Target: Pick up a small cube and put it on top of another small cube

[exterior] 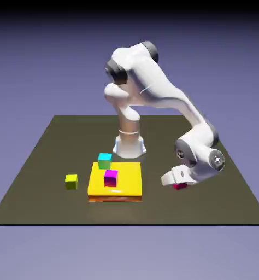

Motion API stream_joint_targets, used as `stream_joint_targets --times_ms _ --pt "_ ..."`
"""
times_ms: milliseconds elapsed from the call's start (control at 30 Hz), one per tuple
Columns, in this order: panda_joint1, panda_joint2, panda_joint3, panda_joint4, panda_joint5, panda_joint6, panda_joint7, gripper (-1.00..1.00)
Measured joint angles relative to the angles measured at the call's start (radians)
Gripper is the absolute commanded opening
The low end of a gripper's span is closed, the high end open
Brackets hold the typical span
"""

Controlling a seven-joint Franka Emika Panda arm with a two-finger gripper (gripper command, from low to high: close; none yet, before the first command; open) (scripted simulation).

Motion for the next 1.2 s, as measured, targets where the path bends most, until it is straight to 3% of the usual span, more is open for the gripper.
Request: stream_joint_targets --times_ms 367,533,567,800,1200 --pt "-0.059 0.397 0.222 0.254 -0.112 -0.41 0.15 0.0" --pt "-0.113 0.412 0.191 0.109 -0.157 -0.292 0.17 0.0" --pt "-0.118 0.413 0.188 0.096 -0.161 -0.282 0.171 -1.0" --pt "-0.067 0.401 0.213 0.253 -0.082 -0.396 0.154 -1.0" --pt "-0.185 0.065 -0.214 0.313 -0.035 -0.111 -0.068 -1.0"
